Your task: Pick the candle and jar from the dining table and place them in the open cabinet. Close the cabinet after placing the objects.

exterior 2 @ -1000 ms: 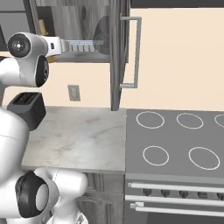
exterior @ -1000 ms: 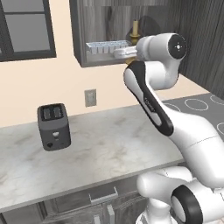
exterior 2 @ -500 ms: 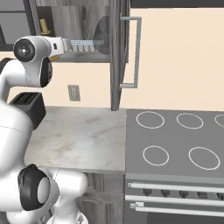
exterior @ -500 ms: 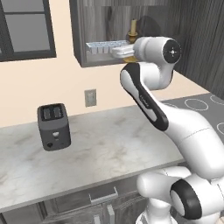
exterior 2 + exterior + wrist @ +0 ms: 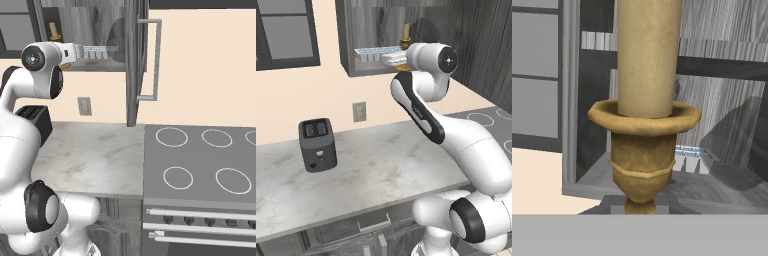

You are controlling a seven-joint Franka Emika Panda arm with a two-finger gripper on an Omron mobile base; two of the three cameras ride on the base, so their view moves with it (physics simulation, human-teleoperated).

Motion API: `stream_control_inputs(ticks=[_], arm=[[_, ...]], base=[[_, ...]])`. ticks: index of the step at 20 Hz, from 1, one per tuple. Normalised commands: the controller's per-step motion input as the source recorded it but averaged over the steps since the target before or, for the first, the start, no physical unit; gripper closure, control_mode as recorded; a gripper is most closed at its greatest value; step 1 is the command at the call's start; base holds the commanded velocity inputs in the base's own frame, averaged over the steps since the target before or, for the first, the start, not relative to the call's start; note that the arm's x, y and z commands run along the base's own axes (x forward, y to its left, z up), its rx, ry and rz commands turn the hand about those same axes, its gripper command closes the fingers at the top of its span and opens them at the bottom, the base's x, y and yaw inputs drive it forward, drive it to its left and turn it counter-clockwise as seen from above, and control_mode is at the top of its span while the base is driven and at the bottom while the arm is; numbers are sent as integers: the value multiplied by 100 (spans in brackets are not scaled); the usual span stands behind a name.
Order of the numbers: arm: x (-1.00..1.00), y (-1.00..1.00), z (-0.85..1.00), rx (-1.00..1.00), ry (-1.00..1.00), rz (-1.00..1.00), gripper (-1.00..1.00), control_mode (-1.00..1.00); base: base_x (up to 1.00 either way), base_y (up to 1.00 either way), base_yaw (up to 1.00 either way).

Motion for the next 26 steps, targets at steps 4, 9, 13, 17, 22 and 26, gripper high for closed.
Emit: stream_control_inputs(ticks=[4,9,13,17,22,26], arm=[[19,1,0,0,0,0,100,-100],[17,2,0,0,0,0,100,-100],[16,6,-2,0,0,0,100,-100],[20,9,-6,0,0,0,100,-100],[13,5,-10,0,0,0,100,-100],[13,3,-6,0,0,0,100,-100]], base=[[0,0,0],[0,0,0],[0,0,0],[0,0,0],[0,0,0],[0,0,0]])
